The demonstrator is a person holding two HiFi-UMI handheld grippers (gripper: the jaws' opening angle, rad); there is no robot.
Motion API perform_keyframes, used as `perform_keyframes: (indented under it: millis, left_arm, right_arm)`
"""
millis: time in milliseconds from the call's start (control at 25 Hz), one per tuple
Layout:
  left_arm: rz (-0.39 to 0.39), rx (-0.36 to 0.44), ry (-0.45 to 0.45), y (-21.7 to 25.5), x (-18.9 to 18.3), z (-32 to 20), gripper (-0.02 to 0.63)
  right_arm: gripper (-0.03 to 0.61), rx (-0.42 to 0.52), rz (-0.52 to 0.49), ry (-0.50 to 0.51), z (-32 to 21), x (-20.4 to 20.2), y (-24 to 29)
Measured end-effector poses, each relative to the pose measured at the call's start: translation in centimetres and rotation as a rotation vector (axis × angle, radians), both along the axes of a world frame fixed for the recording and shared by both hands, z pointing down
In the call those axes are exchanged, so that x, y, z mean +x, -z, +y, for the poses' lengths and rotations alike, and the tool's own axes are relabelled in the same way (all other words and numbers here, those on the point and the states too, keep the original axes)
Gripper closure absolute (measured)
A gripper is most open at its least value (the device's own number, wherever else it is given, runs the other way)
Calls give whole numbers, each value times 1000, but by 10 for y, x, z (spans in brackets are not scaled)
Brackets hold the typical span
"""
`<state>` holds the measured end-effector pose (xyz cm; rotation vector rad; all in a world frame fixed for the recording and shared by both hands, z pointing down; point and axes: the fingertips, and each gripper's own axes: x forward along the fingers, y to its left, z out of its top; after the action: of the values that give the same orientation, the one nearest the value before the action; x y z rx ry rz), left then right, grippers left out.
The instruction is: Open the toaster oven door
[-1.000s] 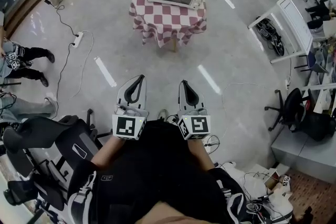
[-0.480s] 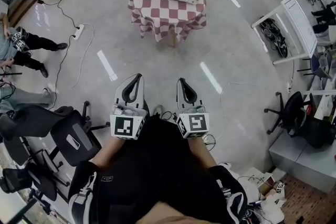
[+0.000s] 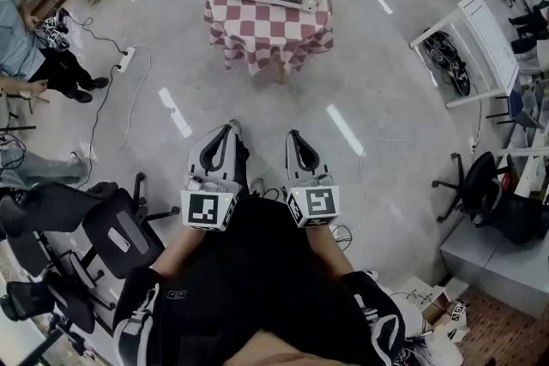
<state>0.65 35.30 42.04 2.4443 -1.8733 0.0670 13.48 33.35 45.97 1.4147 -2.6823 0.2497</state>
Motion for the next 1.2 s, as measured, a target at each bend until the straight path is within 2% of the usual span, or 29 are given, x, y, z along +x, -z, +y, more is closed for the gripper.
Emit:
perform_keyframes:
  millis: [360, 800, 1000, 1200]
  left_arm:
    - [17, -24, 0, -12, -15, -76, 604]
    - [25, -37, -59, 8, -53, -231, 604]
    - [25, -73, -91, -6, -81, -296, 604]
    - [17, -87, -126, -16, -101, -340, 604]
  right_arm:
    - [552, -12, 21, -7, -70, -14, -6]
    - [552, -32, 56, -64, -199, -47, 11]
    - [552, -44, 78, -101, -261, -72, 5]
    - [552, -49, 75, -124, -301, -91, 5]
